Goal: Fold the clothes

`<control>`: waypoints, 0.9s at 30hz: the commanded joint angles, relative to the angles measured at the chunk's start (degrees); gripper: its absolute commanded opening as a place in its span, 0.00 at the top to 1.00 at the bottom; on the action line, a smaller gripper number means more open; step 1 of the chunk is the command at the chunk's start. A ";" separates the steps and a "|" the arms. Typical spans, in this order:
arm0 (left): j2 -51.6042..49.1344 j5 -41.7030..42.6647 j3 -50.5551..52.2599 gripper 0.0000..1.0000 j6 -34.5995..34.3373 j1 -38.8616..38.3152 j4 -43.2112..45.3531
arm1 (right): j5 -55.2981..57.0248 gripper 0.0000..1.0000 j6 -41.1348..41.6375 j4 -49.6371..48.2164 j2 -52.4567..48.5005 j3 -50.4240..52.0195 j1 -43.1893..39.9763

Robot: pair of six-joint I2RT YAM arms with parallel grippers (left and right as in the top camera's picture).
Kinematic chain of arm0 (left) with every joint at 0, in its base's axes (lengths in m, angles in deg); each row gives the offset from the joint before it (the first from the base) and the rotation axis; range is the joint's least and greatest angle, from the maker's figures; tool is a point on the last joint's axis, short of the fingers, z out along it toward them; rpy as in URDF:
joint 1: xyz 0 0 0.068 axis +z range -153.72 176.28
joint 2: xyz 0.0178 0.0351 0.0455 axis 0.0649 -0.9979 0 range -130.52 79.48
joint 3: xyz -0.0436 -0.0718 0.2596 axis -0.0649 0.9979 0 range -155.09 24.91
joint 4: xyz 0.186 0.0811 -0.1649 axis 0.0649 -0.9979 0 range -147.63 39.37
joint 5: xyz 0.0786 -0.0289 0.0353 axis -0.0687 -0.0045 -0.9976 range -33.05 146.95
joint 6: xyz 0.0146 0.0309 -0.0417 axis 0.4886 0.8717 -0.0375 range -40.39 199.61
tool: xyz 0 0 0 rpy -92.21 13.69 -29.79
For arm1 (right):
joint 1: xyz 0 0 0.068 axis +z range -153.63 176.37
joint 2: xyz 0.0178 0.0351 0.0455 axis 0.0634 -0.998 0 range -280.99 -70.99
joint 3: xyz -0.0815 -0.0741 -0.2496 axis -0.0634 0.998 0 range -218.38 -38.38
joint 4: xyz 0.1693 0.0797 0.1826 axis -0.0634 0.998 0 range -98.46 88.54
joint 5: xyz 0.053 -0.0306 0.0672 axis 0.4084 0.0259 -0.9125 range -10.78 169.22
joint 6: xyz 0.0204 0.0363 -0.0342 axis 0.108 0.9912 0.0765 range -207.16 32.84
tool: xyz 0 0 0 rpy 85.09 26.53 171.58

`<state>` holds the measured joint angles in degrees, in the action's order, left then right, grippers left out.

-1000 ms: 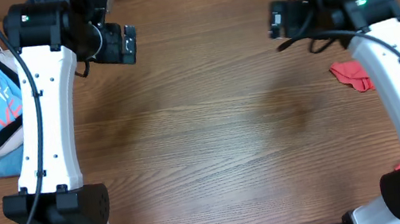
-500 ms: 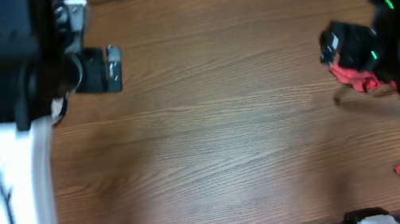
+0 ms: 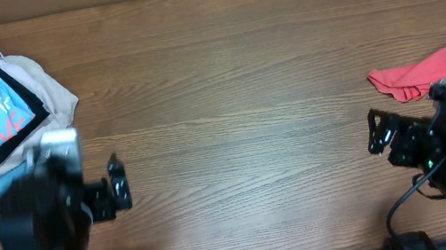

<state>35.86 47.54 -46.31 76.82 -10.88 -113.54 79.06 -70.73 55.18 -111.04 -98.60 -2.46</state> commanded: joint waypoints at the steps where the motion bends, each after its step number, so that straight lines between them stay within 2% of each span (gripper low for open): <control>1: 5.86 -4.48 5.57 0.00 -6.05 -0.37 2.25 | 0.07 0.00 0.33 2.03 0.11 0.66 0.09; 15: 6.78 -4.48 7.28 0.00 -6.67 -0.37 -7.23 | 0.07 0.00 0.33 3.34 0.02 0.66 0.09; 27: 6.78 -4.48 7.28 0.00 -6.67 -0.37 -7.58 | 0.07 0.00 0.33 3.34 0.72 0.81 -0.02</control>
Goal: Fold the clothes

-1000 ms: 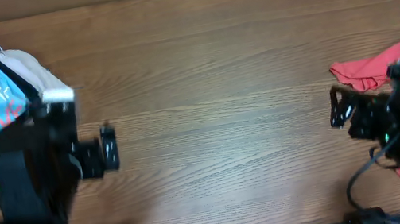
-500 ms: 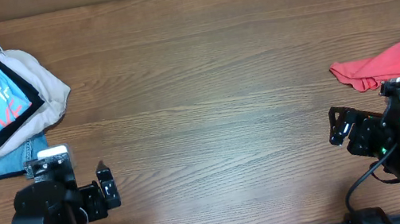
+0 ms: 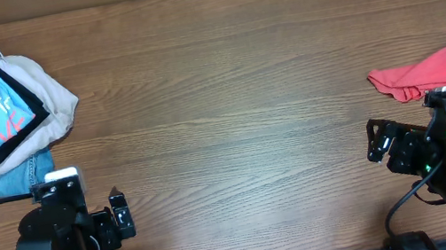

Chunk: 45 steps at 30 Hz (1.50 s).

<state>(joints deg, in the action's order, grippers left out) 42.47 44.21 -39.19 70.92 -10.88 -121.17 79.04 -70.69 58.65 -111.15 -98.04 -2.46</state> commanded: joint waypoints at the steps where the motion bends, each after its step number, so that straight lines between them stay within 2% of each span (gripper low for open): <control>1: 0.17 -1.16 0.15 0.00 -0.76 -0.37 0.04 | 0.09 0.00 0.28 -0.13 1.42 0.26 -0.02; 8: 0.17 -1.16 0.15 0.00 -0.76 -0.37 0.04 | 0.98 0.00 -0.35 0.76 12.66 1.38 0.24; 11: 0.17 -1.18 0.15 0.00 -0.76 -0.37 0.04 | 1.60 0.00 -0.35 0.22 18.91 4.50 0.24; 15: 0.17 -1.18 0.15 0.00 -0.76 -0.37 0.04 | 1.38 0.00 -0.33 -5.22 28.15 11.74 0.20; 21: 0.17 -1.16 0.15 0.00 -0.76 -0.37 0.04 | 0.79 0.00 -0.46 -23.43 39.85 27.12 0.20; 28: 0.17 -1.18 0.15 0.00 -0.76 -0.37 0.04 | -5.97 0.00 -9.75 -50.21 39.95 42.77 0.20; 36: 0.17 -1.16 0.15 0.00 -0.76 -0.37 0.04 | -5.77 0.00 -10.75 -71.38 39.95 58.42 0.20; 37: 0.17 -1.18 0.15 0.00 -0.76 -0.37 0.04 | -5.90 0.00 -10.78 -72.19 39.95 59.47 0.20; 41: 0.17 -1.18 0.15 0.00 -0.76 -0.37 0.04 | -6.01 0.00 -10.51 -63.01 40.00 59.19 0.20; 45: 0.17 -1.18 0.15 0.00 -0.76 -0.37 0.04 | -5.29 0.00 -10.51 -62.77 39.98 59.19 0.20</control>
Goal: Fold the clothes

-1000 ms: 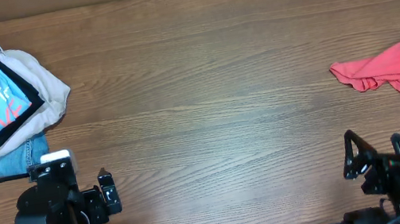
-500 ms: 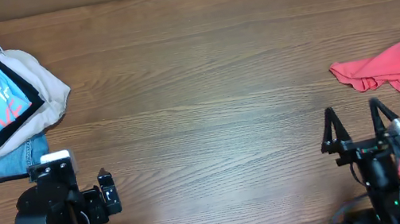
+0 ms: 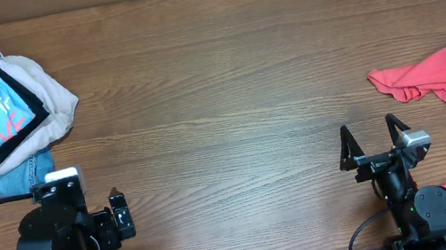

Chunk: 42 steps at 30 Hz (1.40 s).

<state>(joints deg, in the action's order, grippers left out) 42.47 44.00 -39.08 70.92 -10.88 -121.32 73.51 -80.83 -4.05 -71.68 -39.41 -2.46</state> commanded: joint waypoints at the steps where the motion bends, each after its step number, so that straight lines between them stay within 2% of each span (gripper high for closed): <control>1: 0.17 -0.96 0.04 0.00 -0.76 -0.37 0.20 | 0.26 0.00 -0.39 -0.07 0.50 0.57 0.20; 33: 0.17 -0.94 0.20 0.00 -0.76 -0.37 0.17 | 0.26 0.00 -0.39 -0.09 0.50 0.57 0.20; 36: 0.92 -1.01 0.28 0.00 0.09 -0.37 -2.91 | 0.26 0.00 -0.39 -0.09 0.50 0.57 0.20; 42: 4.70 -1.18 5.18 0.00 0.24 -0.37 -2.93 | 0.26 0.00 -0.37 -0.09 0.50 0.57 0.20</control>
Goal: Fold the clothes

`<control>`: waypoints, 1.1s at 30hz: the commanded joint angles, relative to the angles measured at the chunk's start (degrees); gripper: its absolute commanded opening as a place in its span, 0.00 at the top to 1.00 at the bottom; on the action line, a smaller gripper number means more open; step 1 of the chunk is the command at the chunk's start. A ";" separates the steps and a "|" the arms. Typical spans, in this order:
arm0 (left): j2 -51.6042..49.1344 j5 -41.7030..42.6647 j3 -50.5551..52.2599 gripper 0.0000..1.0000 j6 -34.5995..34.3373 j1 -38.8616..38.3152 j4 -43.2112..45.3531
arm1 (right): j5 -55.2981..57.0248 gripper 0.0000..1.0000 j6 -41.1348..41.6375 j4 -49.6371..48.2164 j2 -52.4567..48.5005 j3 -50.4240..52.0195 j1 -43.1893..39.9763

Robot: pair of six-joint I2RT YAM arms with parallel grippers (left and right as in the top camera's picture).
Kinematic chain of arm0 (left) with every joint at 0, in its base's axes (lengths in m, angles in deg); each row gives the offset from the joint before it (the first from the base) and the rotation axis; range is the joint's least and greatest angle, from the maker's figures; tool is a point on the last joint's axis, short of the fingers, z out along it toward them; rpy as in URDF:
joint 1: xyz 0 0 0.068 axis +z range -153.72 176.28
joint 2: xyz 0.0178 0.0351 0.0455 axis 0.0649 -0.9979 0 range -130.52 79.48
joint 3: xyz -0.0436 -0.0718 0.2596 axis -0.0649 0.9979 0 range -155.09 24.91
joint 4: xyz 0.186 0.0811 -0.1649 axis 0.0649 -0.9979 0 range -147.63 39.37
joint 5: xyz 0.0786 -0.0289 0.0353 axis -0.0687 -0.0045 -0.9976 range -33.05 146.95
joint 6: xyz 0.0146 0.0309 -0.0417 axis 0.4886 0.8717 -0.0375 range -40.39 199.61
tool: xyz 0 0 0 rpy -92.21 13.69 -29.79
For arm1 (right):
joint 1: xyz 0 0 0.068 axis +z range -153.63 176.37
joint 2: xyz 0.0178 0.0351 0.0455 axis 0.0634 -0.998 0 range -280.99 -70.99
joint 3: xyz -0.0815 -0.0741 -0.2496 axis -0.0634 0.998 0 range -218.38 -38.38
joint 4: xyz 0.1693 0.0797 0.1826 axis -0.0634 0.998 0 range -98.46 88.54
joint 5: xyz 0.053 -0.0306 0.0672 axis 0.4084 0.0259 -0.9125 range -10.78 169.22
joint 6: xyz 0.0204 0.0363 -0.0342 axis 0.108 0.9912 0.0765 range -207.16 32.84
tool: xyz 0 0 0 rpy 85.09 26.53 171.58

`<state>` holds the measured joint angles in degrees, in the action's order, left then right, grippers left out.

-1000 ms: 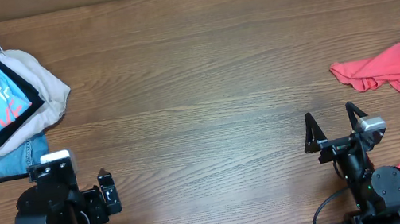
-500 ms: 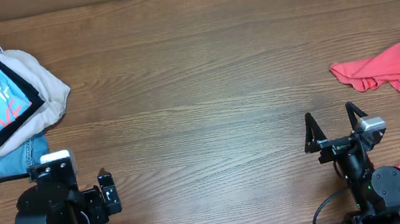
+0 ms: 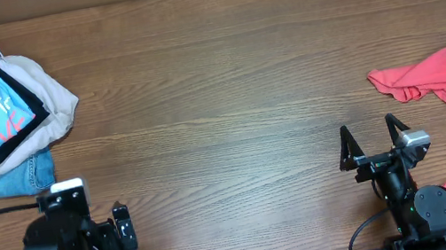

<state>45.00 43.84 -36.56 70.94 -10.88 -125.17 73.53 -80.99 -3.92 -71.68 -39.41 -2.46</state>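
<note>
A crumpled red garment lies at the right edge of the table and trails down toward the front right corner. My right gripper (image 3: 370,138) stands open left of it, fingers pointing away from the front edge and holding nothing. At the far left sits a pile of folded clothes, with a light blue printed shirt on top. My left gripper (image 3: 124,229) hovers near the front edge below that pile. It points right, looks open and is empty.
The pile holds black, beige and denim pieces (image 3: 11,176) under the blue shirt. The wooden table (image 3: 219,99) stretches between the pile and the red garment. Both arm bases stand at the front edge.
My left arm has shifted slightly toward the front edge. The right arm, the red garment and the pile are unchanged.
My left arm first stood beside the folded pile, and the right arm covered part of the red garment. The left arm then stood back near the front edge. Later the right arm was back at its base, open, with the whole red garment showing.
</note>
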 commanded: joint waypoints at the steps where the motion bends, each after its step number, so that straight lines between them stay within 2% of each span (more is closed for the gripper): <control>1: 3.28 -1.29 4.35 0.00 1.01 -0.37 2.43 | 0.24 0.00 -0.24 -0.22 0.50 0.57 0.20; 4: 6.23 -1.36 8.37 0.00 3.32 -0.37 9.09 | 0.24 0.00 -0.22 -0.22 0.50 0.57 0.20; 9: 12.81 -1.44 19.41 0.00 8.52 -0.37 29.14 | 0.24 0.00 -0.24 -0.22 0.50 0.57 0.20; 17: 24.50 -1.22 39.15 0.00 8.70 -0.37 60.04 | 0.24 0.00 -0.24 -0.22 0.50 0.57 0.20; 23: 30.86 -1.25 50.99 0.00 9.18 -0.37 79.19 | 0.24 0.00 -0.24 -0.22 0.50 0.57 0.20; 30: 34.32 -0.61 60.26 0.00 9.62 -0.31 89.15 | 0.24 0.00 -0.24 -0.22 0.50 0.57 0.20; 33: 34.29 1.33 61.24 0.00 10.01 -0.09 86.29 | 0.24 0.00 -0.24 -0.22 0.50 0.57 0.20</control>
<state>78.53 43.25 23.72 79.32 -10.88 -37.74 73.53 -80.99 -3.90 -71.68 -39.41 -2.44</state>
